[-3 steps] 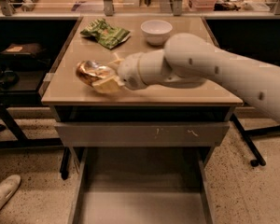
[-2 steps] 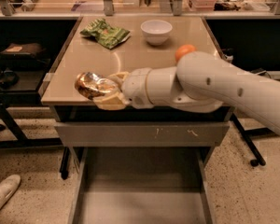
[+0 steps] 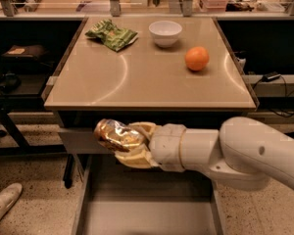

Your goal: Place orange can into middle drawer

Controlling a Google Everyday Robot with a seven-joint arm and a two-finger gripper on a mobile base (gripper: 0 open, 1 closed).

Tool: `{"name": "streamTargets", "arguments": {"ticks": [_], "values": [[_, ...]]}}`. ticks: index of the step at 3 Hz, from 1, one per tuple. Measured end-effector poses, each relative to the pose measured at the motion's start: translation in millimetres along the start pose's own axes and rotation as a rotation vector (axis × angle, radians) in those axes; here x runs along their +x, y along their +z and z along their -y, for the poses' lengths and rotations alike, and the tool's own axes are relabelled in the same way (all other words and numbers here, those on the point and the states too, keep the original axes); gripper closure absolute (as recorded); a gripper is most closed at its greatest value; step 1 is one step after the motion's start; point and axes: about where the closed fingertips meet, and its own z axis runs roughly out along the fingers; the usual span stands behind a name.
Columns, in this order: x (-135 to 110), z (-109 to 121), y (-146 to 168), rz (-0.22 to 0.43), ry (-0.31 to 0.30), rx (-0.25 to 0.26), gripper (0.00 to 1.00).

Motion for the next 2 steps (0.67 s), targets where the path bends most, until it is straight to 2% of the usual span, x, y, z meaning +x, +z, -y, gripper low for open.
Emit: {"name": "streamTargets", "arguments": {"ticks": [1,2], "values": [[17.2,9.1,-30.1,-0.018,-0.033,0.074,1.0],[17.3,9.1,-30.1,-0.018,-0.033,0.074,1.0]]}}
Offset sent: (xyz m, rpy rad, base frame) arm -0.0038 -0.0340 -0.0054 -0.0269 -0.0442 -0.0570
